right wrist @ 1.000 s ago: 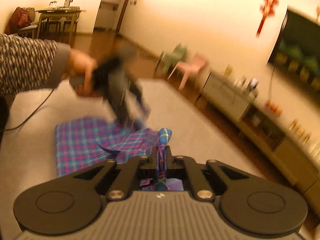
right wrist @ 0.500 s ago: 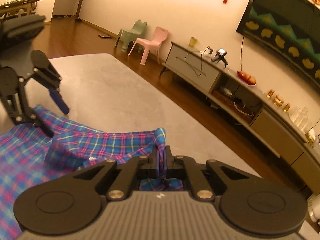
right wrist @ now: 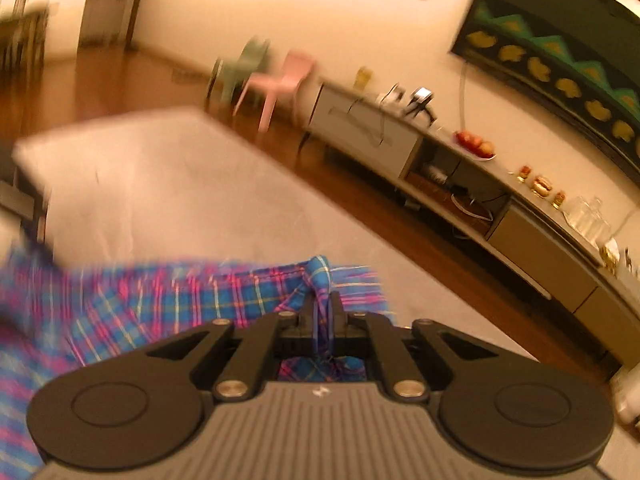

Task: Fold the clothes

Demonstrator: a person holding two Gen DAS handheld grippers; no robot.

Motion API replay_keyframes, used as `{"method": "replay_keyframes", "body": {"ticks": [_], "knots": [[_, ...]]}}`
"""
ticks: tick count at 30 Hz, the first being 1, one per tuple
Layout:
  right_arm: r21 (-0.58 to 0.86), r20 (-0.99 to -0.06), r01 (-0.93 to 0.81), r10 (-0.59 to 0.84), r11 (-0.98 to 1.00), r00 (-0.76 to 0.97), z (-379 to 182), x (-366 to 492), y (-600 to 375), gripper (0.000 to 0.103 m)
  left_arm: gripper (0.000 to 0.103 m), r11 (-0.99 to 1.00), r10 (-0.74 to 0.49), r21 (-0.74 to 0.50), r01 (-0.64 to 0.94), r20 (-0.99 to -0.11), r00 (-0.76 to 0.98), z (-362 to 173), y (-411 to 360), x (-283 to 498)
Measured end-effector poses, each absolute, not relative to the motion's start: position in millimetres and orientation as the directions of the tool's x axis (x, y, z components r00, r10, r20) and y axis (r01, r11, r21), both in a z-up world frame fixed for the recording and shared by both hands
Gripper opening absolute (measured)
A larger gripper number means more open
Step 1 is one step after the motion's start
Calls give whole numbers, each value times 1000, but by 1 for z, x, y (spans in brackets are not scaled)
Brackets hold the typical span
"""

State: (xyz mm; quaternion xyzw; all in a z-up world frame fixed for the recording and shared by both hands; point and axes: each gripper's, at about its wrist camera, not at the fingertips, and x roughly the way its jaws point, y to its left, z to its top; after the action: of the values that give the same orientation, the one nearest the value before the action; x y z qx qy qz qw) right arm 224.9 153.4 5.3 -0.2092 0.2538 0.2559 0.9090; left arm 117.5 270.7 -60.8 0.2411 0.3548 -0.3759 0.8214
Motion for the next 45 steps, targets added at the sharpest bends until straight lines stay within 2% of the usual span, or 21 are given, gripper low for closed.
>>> {"method": "replay_keyframes", "body": {"ticks": [5,10,12,15,18,24,28,30,31,32,33,35,36,38,41,44,45], "knots": [[-106,-437,-480,393,871,809,33,151,48,4,59,593,-390,208,778,-771,503,-57,258,90],[-30,-417,-367,322,930,850,26,67,-55,4,59,664,-397,182,725,-736,548,-37,264,92],[30,-441,-319,299,947,846,18,41,-93,5,59,677,-424,166,717,-708,564,-25,258,88],[121,-552,-262,284,957,784,-4,27,-133,7,60,683,-465,139,717,-674,574,-12,241,83],[111,-653,-194,219,975,725,-16,21,-144,11,60,679,-486,114,725,-670,561,-16,207,80],[212,-637,-168,266,963,723,5,-3,-160,20,61,571,-562,65,818,-695,448,-44,138,60],[297,-615,-102,271,949,741,13,-3,-168,22,61,515,-670,-83,853,-660,340,-48,117,53],[344,-596,-105,304,933,744,11,1,-166,29,61,480,-709,-124,869,-638,301,-47,108,44],[347,-587,-117,313,931,746,13,6,-160,43,61,463,-721,-129,877,-630,288,-46,103,38],[329,-586,-137,315,935,746,16,14,-152,50,61,456,-723,-110,883,-625,295,-45,99,31],[309,-586,-158,319,938,745,19,22,-143,50,61,466,-718,-74,881,-614,329,-41,98,25],[252,-599,-236,343,938,724,23,42,-119,64,62,541,-692,-53,840,-595,408,-37,106,24],[220,-617,-267,346,938,707,23,53,-109,65,68,597,-666,-62,800,-594,451,-36,115,30],[153,-663,-315,333,937,671,18,75,-92,65,73,708,-590,-89,701,-619,518,-44,134,46],[66,-714,-363,297,930,633,13,99,-72,65,73,801,-500,-145,581,-695,516,-66,152,71],[72,-717,-342,287,937,636,8,92,-70,65,73,802,-495,-157,577,-715,494,-79,144,77],[94,-716,-325,290,941,635,4,86,-75,65,67,799,-496,-149,583,-712,497,-79,140,77]]}}
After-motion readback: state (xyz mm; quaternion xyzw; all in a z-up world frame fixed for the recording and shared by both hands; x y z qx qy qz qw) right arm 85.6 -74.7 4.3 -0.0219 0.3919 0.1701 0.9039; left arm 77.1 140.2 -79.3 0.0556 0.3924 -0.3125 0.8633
